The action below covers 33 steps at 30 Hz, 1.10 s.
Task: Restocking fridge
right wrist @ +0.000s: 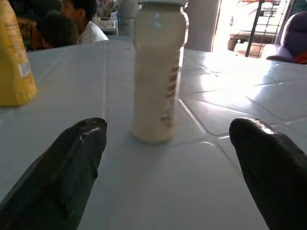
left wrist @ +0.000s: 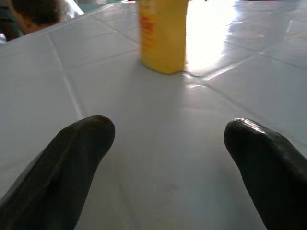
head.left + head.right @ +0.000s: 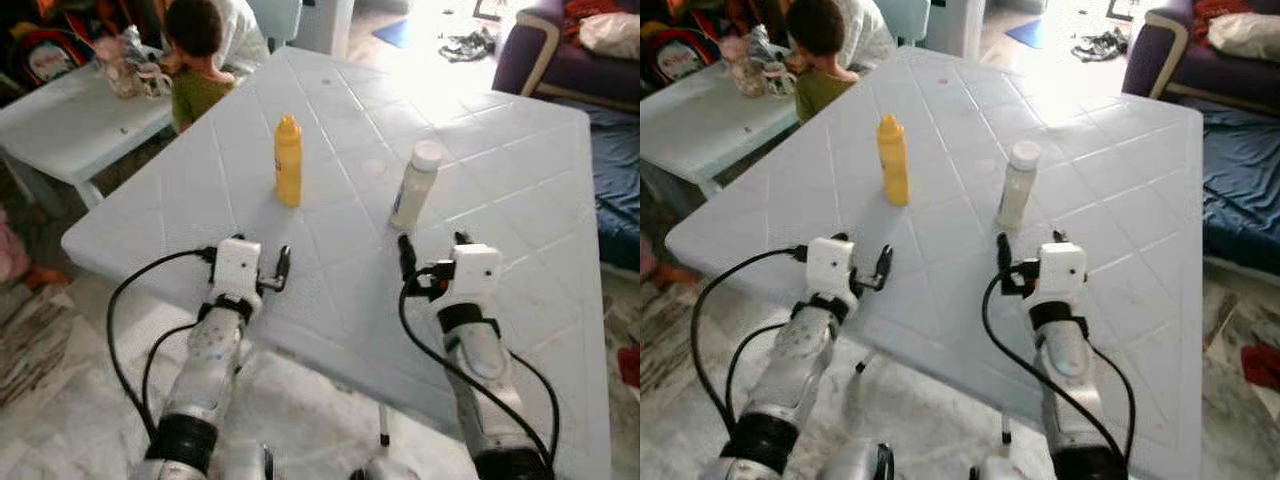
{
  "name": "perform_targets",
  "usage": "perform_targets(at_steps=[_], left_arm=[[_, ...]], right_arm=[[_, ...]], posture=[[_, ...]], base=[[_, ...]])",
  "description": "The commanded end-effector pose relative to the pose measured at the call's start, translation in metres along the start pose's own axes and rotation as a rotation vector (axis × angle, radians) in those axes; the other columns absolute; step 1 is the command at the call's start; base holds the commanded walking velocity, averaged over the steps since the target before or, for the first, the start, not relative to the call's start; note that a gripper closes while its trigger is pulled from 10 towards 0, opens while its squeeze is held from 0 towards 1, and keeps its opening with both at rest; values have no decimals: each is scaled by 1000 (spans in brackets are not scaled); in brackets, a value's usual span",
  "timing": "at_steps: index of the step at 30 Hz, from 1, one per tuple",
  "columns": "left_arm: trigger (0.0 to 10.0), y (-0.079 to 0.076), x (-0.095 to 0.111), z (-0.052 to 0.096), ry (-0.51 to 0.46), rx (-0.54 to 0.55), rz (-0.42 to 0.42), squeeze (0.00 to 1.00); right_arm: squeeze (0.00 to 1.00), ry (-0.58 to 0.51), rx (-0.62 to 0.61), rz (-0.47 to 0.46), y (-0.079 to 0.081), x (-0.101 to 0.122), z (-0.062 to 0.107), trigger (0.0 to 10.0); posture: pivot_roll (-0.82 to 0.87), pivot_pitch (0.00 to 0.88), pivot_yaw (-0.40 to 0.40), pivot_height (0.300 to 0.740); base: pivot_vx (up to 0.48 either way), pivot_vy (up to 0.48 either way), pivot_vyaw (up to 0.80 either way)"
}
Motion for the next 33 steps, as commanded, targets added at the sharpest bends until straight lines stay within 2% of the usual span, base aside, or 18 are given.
perform_targets(at_steps=[1, 7, 8, 12, 14, 15, 17, 29, 33], left_arm=[[10000, -1, -6, 2, 20, -7, -17, 0], [10000, -1, -6, 2, 24, -8, -23, 0], [10000, -1, -6, 2, 25, -8, -24, 0], [10000, -1, -5, 1, 22, -8, -24, 0], [10000, -1, -5, 1, 23, -7, -25, 0], [10000, -1, -6, 2, 26, -6, -27, 0], [10000, 0, -6, 2, 27, -6, -27, 0], [10000, -2, -5, 1, 26, -12, -32, 0], [10000, -4, -6, 2, 30, -13, -33, 0]], right_arm=[[0, -33, 13, 2, 2, 9, -3, 10000], [0, -82, 27, 28, 1, 27, -15, 10000], [0, -81, 52, 4, 6, 29, -17, 10000], [0, -110, 64, 38, 9, 37, -21, 10000], [0, -144, 34, 58, 5, 46, -23, 10000], [0, -187, -4, 85, -1, 57, -26, 10000], [0, -203, -14, 92, -3, 62, -28, 10000], [0, -200, 52, 83, 7, 76, -54, 10000], [0, -194, 28, 98, 3, 80, -65, 10000]], posture=[[44, 97, -21, 740], [46, 95, -20, 740], [46, 95, -20, 740], [49, 92, -21, 740], [49, 92, -21, 740], [50, 92, -18, 740], [49, 93, -17, 740], [53, 97, -14, 740], [58, 98, -14, 740]], base=[[0, 0, 0], [0, 0, 0], [0, 0, 0], [0, 0, 0], [0, 0, 0], [0, 0, 0], [0, 0, 0], [0, 0, 0], [0, 0, 0]])
Point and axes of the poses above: a point about 5 cm out from each wrist's last joint towards the gripper, its own z axis pointing back from the gripper into the wrist, its own x axis along the axis of the wrist's last joint, y = z × x, the point moved 6 cm from there along -z, pointing out of the wrist towards the gripper, and after that the axes turned 15 degrees about -z, right-handed, at the moved point
